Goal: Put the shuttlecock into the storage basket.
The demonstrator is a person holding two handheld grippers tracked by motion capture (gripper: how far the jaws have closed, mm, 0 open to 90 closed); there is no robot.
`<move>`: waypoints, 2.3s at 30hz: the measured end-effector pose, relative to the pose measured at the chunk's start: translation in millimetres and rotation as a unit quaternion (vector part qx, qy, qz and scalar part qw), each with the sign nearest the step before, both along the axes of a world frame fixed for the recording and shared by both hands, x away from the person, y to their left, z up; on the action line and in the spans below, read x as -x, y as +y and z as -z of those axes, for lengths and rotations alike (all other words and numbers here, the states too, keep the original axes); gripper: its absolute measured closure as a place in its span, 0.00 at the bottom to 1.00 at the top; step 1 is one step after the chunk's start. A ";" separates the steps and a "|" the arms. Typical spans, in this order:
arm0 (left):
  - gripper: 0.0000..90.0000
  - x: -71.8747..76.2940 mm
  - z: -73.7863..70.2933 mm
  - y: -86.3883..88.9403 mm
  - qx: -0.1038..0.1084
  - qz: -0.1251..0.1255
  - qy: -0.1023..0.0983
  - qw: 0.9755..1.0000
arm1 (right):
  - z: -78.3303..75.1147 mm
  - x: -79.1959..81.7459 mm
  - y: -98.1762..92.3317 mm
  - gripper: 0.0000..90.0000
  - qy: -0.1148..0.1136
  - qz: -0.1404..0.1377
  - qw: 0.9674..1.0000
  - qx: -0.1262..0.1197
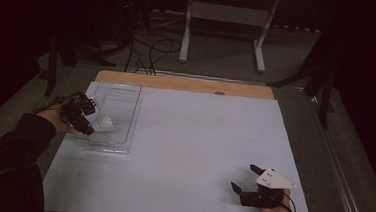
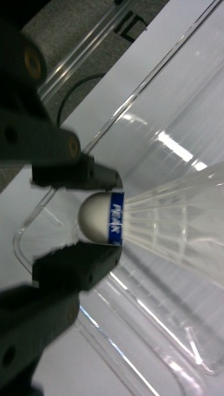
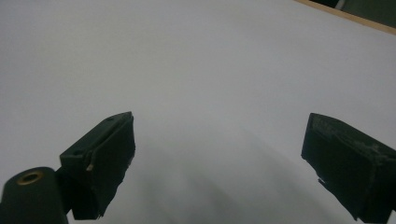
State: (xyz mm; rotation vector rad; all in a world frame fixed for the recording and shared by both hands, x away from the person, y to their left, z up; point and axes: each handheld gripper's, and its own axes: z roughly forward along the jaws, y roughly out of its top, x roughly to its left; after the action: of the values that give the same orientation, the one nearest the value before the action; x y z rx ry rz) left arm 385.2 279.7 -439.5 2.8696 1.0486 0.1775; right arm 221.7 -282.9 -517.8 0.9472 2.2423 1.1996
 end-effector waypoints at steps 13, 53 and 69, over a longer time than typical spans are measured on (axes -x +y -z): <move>0.29 -0.8 -16.8 -1.0 0.007 -0.045 -0.025 0.999 | -0.5 0.2 -0.1 0.11 -0.001 0.000 1.000 0.000; 0.00 22.6 -38.1 -23.1 0.075 -0.058 -0.068 0.993 | -0.8 0.3 -0.8 0.11 -0.002 0.001 1.000 0.001; 0.00 15.0 -48.8 -47.1 0.109 -0.067 -0.086 0.988 | -0.6 0.1 -1.8 0.11 -0.001 0.003 1.000 -0.001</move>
State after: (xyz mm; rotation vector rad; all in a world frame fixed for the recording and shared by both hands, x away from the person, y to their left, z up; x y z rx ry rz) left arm 370.2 232.5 -390.7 2.5412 1.1487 0.2925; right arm 221.7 -284.7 -517.3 0.9511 2.2358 1.1996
